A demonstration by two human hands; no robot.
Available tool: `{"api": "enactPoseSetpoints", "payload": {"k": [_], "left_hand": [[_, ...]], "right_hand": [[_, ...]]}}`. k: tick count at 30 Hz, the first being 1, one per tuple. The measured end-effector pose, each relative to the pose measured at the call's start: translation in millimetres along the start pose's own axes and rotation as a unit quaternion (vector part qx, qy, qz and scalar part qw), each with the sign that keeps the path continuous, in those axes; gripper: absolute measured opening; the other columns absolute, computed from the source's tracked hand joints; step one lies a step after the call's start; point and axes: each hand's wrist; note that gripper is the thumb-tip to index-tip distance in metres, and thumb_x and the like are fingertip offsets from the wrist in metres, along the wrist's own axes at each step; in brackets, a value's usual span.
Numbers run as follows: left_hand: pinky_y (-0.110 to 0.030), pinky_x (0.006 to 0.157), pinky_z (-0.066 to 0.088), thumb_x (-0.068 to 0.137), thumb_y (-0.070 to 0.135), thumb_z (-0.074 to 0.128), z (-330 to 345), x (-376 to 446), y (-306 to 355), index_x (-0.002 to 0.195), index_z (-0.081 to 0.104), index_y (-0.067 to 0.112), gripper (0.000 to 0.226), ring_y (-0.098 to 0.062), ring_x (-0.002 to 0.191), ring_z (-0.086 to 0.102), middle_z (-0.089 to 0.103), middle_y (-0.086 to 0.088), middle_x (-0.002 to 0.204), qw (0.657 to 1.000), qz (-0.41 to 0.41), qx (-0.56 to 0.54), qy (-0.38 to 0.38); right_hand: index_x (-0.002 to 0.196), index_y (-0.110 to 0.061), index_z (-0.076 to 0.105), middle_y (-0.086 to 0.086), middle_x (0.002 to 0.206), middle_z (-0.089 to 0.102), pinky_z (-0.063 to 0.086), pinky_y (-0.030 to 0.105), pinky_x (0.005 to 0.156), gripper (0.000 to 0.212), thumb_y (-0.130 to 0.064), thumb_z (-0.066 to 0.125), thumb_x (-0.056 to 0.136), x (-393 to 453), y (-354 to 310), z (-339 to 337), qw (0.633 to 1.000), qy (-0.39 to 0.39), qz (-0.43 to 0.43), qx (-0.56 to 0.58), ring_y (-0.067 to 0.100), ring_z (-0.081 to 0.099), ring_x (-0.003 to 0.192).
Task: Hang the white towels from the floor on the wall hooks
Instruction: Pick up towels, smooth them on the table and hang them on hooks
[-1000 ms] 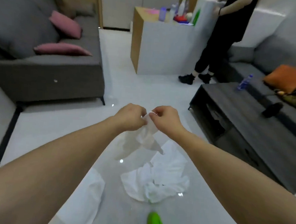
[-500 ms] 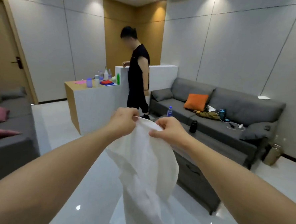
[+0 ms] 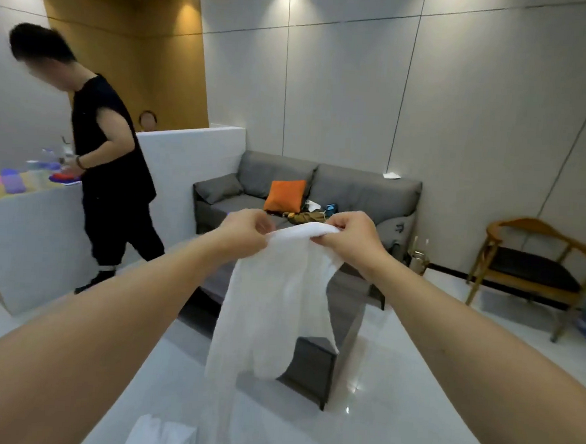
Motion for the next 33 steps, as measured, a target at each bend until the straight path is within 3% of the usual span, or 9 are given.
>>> {"api": "enactPoseSetpoints", "payload": {"k": [3,8,11,14,18,20,26,31,33], "left_hand": [[-0.032,0.087,0.054,0.078,0.013,0.076,56.2,32.3,46.2,0.116,0.065,0.023,0.041,-0.014,0.101,0.065,0.069,0.002,0.108,0.977,0.038,-0.142,-0.152],[-0.032,0.070,0.052,0.086,0.009,0.056,111.3,128.1,85.9,0.102,0.071,0.010,0.022,-0.027,0.092,0.068,0.072,-0.015,0.098,0.980,0.061,-0.163,-0.098],[-0.042,0.081,0.059,0.086,0.024,0.061,123.3,200.7,91.2,0.097,0.071,0.013,0.019,-0.027,0.092,0.069,0.072,-0.011,0.097,0.979,0.056,-0.170,-0.092],[-0.048,0.082,0.059,0.086,0.029,0.060,130.8,270.5,92.2,0.097,0.070,0.013,0.022,-0.024,0.091,0.069,0.072,-0.008,0.097,0.974,0.048,-0.201,-0.089],[-0.037,0.072,0.061,0.087,0.024,0.064,132.2,346.9,89.9,0.099,0.071,0.021,0.014,-0.019,0.088,0.070,0.073,-0.001,0.093,0.970,0.047,-0.218,-0.093],[-0.032,0.066,0.059,0.085,0.027,0.068,129.7,376.0,87.8,0.100,0.072,0.022,0.016,-0.018,0.087,0.072,0.074,0.000,0.092,0.967,0.042,-0.235,-0.089],[-0.028,0.062,0.060,0.085,0.021,0.073,112.8,441.6,70.6,0.092,0.074,0.020,0.008,-0.016,0.081,0.072,0.074,-0.007,0.089,0.967,0.020,-0.255,0.011],[-0.037,0.072,0.061,0.079,0.029,0.079,100.0,497.3,35.3,0.097,0.068,0.020,0.023,-0.020,0.083,0.070,0.071,-0.003,0.092,0.965,-0.068,-0.218,0.129],[-0.035,0.074,0.059,0.080,0.028,0.078,94.1,514.9,23.5,0.096,0.067,0.019,0.021,-0.019,0.083,0.067,0.068,-0.003,0.092,0.956,-0.096,-0.204,0.189]], "right_hand": [[0.075,-0.017,0.075,-0.004,0.071,0.066,0.043,0.024,0.057,0.014,-0.022,0.084,0.066,23.4,13.5,-18.1,1.000,-0.002,-0.006,-0.021,0.011,0.059,0.070],[0.088,-0.020,0.064,-0.006,0.083,0.066,0.051,0.035,0.066,0.032,-0.035,0.081,0.065,84.2,77.1,-40.7,0.997,0.079,0.011,-0.012,0.014,0.063,0.079],[0.094,-0.020,0.064,-0.004,0.088,0.067,0.053,0.034,0.068,0.028,-0.037,0.076,0.076,133.6,125.4,-54.4,0.998,0.038,0.046,-0.026,0.014,0.064,0.082],[0.083,-0.011,0.070,0.005,0.082,0.071,0.056,0.042,0.074,0.015,-0.025,0.064,0.085,192.7,168.6,-55.2,0.996,-0.002,0.075,-0.040,0.022,0.066,0.081],[0.065,-0.016,0.055,0.001,0.067,0.053,0.037,0.030,0.058,0.027,-0.018,0.056,0.091,272.7,188.1,-52.3,0.996,0.018,0.088,0.007,0.017,0.048,0.064],[0.063,-0.015,0.051,-0.001,0.065,0.048,0.033,0.029,0.059,0.028,-0.017,0.056,0.090,310.3,192.6,-50.7,0.997,0.016,0.078,0.024,0.014,0.042,0.063],[0.066,-0.011,0.064,-0.003,0.063,0.054,0.038,0.027,0.057,0.028,-0.026,0.064,0.089,413.9,205.7,-37.6,0.999,-0.031,0.018,0.030,0.012,0.047,0.060],[0.077,0.005,0.064,0.005,0.067,0.057,0.043,0.029,0.058,0.051,-0.044,0.076,0.077,497.9,212.7,-17.3,0.987,-0.152,-0.054,0.003,0.015,0.055,0.061],[0.076,0.005,0.065,0.005,0.066,0.059,0.045,0.029,0.058,0.050,-0.042,0.081,0.074,532.0,215.0,-7.3,0.975,-0.204,-0.083,-0.018,0.016,0.057,0.060]]}}
Point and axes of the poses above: each hand's wrist, its own x-axis towards the middle knuckle, its own z-axis out of the palm, y = z × x
